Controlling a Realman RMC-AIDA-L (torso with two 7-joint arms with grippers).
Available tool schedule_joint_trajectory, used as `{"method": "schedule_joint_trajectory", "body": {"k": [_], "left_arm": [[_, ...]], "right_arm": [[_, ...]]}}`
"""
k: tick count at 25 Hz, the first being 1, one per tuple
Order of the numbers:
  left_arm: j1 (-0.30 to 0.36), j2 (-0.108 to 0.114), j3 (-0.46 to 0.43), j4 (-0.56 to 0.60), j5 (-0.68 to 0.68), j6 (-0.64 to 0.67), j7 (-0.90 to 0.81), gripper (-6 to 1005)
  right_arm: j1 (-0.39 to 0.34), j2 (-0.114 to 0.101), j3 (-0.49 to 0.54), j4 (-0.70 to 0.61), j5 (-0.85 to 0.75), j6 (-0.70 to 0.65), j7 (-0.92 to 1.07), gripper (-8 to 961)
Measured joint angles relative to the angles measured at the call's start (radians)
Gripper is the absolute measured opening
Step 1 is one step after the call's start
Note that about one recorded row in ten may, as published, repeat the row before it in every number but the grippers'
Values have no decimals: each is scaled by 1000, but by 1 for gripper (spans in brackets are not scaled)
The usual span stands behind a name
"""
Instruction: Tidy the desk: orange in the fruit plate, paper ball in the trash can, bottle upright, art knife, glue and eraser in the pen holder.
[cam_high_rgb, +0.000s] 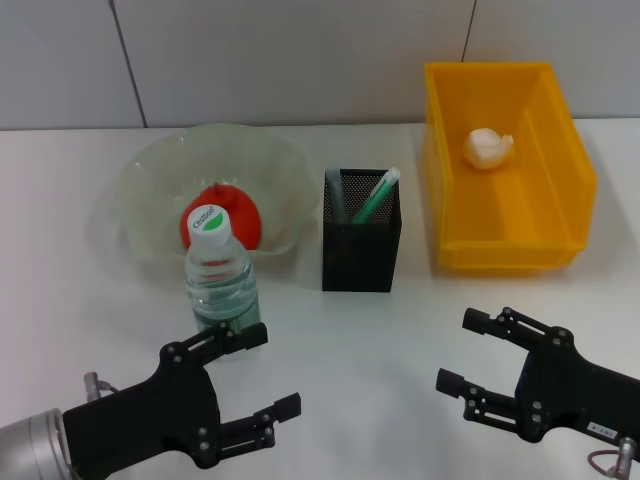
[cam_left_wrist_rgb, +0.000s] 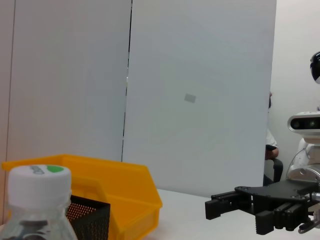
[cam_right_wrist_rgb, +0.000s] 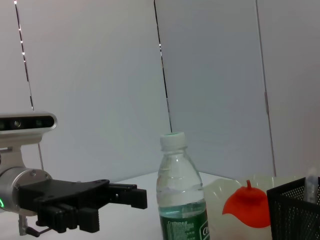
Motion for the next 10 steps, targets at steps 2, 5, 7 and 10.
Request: {"method": "schedule_joint_trajectory", "body": {"k": [2, 5, 7, 10], "left_arm": [[2, 0, 0, 0, 0, 0, 0, 815], [3, -1, 0, 0, 0, 1, 0, 815], [6, -1, 0, 0, 0, 6, 0, 815], [7, -1, 0, -1, 0, 6, 0, 815]], "right_arm": [[3, 1, 0, -1, 0, 0, 1, 789], [8, 1, 0, -3, 0, 0, 2, 789], [10, 2, 0, -3, 0, 1, 2, 789], [13, 2, 0, -4, 3, 1, 2, 789]]}}
